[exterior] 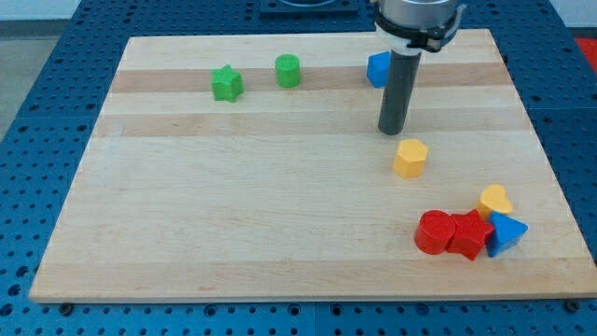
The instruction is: Push the yellow hexagon into the top of the red star
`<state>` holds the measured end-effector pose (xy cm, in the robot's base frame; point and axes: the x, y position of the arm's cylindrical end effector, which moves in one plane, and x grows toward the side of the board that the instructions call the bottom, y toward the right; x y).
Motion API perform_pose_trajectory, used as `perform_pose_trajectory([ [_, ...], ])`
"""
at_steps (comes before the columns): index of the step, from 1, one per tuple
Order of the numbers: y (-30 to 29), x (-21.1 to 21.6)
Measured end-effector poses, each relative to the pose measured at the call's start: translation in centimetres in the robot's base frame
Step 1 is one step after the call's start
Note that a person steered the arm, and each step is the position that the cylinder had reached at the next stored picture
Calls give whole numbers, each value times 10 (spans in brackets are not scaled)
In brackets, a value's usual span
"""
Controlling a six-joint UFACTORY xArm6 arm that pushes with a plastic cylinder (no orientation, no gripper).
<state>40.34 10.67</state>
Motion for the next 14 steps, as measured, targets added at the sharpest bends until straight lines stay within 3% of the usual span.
perform_pose_trajectory([
  [1,-8,-8],
  [4,16,47],
  [6,15,40],
  [8,24,70],
  [11,-9,74],
  [13,44,85],
  [14,35,85],
])
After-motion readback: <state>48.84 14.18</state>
